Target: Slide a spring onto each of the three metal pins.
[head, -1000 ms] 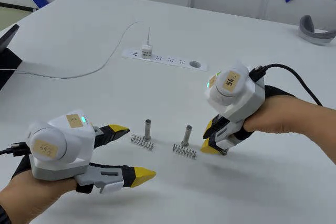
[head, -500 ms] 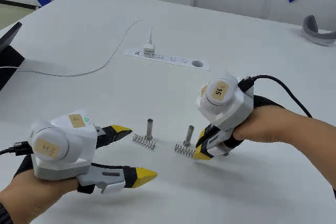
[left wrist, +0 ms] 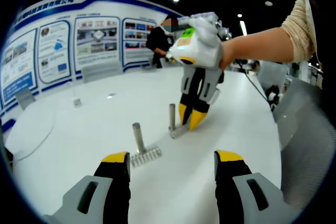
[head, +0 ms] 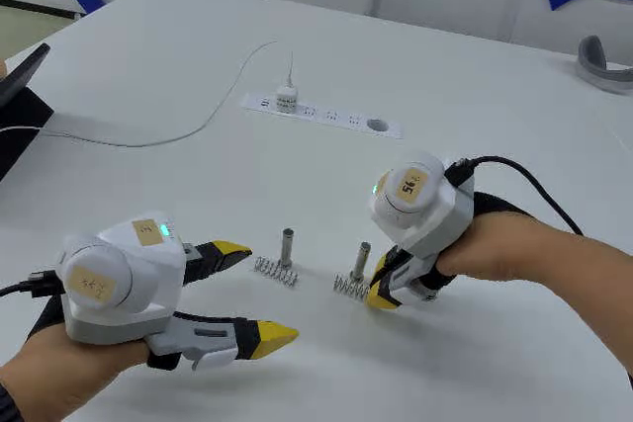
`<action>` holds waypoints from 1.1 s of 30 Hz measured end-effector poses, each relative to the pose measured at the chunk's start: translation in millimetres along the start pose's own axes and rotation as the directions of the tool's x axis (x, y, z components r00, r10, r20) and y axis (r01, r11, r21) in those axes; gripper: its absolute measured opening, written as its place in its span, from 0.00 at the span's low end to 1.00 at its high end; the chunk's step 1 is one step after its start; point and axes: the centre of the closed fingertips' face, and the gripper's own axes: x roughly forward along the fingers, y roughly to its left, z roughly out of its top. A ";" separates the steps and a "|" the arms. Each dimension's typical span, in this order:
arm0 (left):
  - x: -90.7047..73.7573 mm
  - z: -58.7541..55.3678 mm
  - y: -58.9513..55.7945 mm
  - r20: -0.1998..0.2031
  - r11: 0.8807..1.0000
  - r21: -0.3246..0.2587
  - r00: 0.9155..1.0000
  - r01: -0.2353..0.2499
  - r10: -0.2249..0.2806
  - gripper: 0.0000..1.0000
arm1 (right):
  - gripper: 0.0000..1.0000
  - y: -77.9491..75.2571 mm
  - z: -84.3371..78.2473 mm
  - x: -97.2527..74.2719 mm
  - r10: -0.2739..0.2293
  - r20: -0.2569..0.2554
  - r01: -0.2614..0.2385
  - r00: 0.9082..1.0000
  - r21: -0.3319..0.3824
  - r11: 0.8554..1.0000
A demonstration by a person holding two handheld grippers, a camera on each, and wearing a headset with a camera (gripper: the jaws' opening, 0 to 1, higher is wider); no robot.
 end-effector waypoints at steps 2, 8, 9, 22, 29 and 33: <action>-0.5 -0.2 0.0 0.000 1.000 -0.001 1.000 0.000 0.000 0.66 | 0.12 0.5 -0.2 0.4 0.002 -0.002 -0.002 1.000 0.000 1.000; -1.1 -0.9 -1.1 -0.003 1.000 0.000 1.000 0.001 -0.001 0.65 | 0.12 1.4 -1.0 2.8 0.007 -0.009 -0.007 1.000 -0.003 1.000; -1.1 -0.9 -1.4 -0.004 1.000 0.000 1.000 0.001 -0.001 0.65 | 0.12 1.1 -1.0 2.8 0.006 -0.009 -0.006 1.000 -0.002 1.000; 3.8 -5.1 -14.8 -0.019 0.999 0.011 0.999 0.036 -0.035 0.62 | 0.12 6.2 -0.4 -4.3 0.007 -0.012 -0.007 1.000 -0.017 1.000; 10.6 -2.5 -25.5 -0.017 0.997 0.025 0.997 0.070 -0.070 0.58 | 0.12 16.4 2.0 -13.3 0.016 -0.012 -0.016 1.000 -0.046 0.999; 13.9 -0.2 -28.7 -0.014 0.996 0.035 0.996 0.084 -0.084 0.56 | 0.12 22.5 6.6 -21.2 0.027 0.000 -0.027 1.000 -0.063 0.998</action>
